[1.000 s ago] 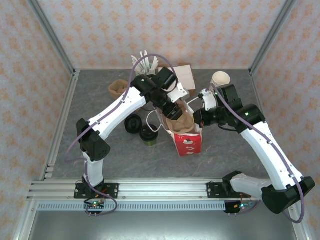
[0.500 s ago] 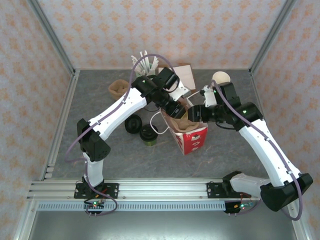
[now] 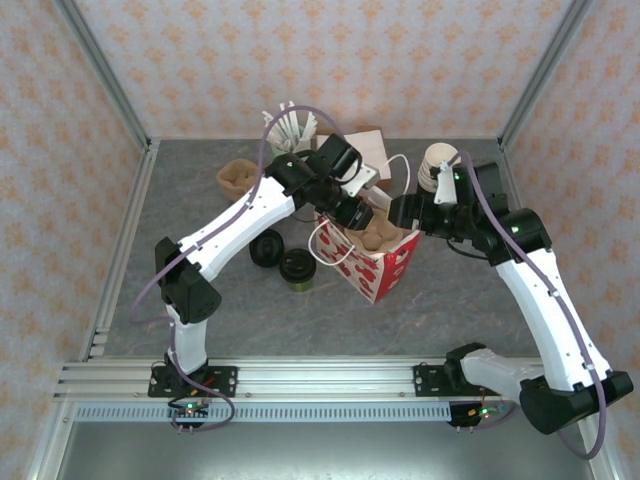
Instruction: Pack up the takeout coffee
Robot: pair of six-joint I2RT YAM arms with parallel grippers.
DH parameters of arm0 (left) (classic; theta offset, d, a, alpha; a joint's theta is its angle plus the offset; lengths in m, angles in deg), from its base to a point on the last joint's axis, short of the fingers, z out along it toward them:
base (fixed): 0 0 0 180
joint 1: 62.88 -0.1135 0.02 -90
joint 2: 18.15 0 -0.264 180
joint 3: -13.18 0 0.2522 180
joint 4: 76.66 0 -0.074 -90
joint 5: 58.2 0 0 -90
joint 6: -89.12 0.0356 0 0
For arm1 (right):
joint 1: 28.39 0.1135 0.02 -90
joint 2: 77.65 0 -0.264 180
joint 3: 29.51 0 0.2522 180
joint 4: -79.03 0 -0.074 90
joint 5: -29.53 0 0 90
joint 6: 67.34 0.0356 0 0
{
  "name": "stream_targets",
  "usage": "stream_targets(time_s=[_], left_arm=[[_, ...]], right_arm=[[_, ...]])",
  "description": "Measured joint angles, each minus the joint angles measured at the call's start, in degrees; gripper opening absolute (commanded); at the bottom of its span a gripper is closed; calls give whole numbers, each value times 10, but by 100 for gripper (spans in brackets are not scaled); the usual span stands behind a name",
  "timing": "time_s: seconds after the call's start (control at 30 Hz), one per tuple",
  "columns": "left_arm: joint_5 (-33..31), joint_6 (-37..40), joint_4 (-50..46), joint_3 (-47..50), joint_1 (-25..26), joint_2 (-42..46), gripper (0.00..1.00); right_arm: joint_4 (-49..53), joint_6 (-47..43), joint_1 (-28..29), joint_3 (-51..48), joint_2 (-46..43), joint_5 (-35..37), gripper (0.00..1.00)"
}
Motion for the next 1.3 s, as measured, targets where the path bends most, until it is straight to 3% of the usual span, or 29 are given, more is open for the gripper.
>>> stream_targets(time_s=[0.43, 0.73, 1.3], left_arm=[[-94, -12, 5, -13, 35, -7, 39], [-143, -11, -3, -41, 51, -28, 39], [-197, 4, -31, -56, 52, -36, 39]], right_arm=[[-37, 14, -26, -39, 23, 17, 79], [-56, 8, -28, -63, 50, -8, 53], [-44, 21, -29, -76, 16, -52, 42]])
